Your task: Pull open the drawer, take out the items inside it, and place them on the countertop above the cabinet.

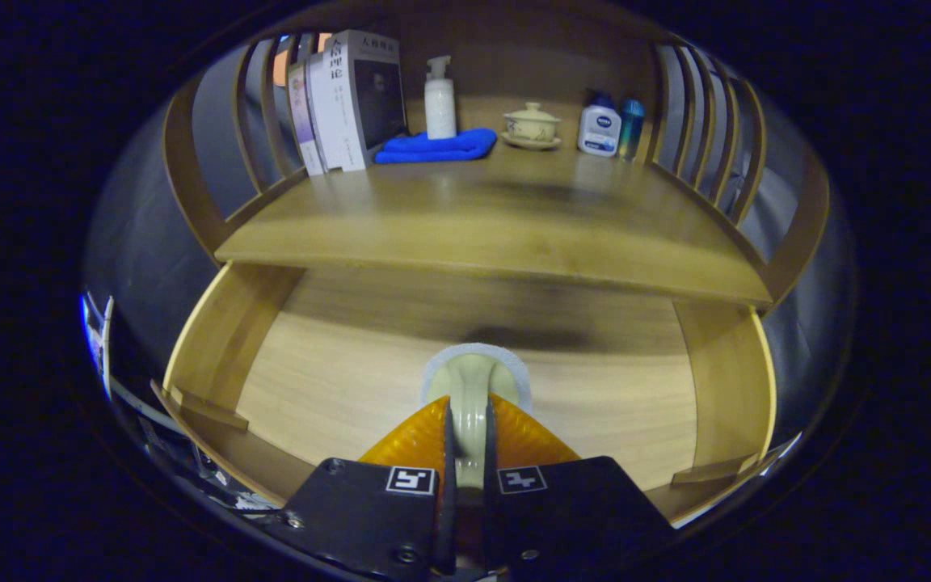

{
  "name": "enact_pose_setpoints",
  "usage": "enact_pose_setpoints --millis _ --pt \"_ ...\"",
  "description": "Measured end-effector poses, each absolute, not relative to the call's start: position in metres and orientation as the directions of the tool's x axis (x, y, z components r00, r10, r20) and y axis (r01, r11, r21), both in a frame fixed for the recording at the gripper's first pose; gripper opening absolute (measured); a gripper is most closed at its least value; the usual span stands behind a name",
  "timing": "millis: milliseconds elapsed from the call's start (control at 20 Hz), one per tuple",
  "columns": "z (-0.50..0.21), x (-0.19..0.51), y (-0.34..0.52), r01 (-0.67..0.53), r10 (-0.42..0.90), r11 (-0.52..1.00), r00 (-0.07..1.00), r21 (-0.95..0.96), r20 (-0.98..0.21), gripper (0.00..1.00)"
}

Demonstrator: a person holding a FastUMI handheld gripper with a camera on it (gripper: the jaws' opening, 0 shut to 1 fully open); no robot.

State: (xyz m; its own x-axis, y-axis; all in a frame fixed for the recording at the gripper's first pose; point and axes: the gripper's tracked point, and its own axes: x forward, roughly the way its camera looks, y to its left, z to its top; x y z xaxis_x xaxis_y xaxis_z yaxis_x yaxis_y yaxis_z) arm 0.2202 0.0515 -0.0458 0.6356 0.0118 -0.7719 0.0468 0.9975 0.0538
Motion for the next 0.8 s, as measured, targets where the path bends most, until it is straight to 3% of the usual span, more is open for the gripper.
enact_pose_setpoints --millis 500,800 --pt "0.026 0.218 0.05 0.036 -0.007 0.999 0.718 0.027 -0.696 0.15" --pt "0.059 0.253 0.045 0.077 -0.009 0.994 0.761 0.076 -0.649 0.15"
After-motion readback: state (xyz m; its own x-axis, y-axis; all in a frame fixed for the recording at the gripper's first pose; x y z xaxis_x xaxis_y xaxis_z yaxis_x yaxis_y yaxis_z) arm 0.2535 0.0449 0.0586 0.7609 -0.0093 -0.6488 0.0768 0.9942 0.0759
